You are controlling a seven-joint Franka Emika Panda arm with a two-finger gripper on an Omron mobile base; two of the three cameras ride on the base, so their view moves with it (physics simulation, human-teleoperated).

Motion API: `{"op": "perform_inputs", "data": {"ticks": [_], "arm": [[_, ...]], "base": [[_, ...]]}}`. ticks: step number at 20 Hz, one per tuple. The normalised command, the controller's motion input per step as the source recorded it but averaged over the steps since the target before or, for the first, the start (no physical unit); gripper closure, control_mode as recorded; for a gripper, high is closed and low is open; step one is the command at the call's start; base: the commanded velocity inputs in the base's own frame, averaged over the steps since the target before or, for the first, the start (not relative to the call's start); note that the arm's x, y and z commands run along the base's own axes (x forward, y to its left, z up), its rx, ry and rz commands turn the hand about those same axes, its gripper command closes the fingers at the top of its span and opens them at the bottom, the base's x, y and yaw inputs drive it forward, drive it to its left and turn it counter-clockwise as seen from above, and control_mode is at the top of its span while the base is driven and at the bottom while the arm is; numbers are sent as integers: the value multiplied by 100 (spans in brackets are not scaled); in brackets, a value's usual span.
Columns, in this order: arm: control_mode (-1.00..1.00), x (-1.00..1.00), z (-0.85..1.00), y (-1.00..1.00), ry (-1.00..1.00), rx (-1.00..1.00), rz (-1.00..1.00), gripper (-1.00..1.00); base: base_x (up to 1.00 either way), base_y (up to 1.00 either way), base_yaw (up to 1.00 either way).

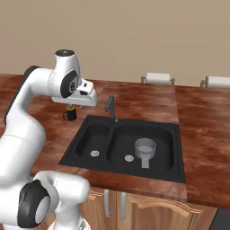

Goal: Move any existing items from the left basin to the right basin for drying. Then move the mug from the counter to the left basin of the sink for washing.

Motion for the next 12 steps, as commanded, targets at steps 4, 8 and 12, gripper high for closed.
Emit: {"op": "perform_inputs", "data": {"ticks": [4,8,12], "arm": [[-100,2,-4,21,2,-1,0,-100],[-100,-1,-9,57,5,0,10,-100],[-100,23,-19,86,7,4,2,-100]], "base": [[0,0,0],[0,0,0],[0,0,0]]}}
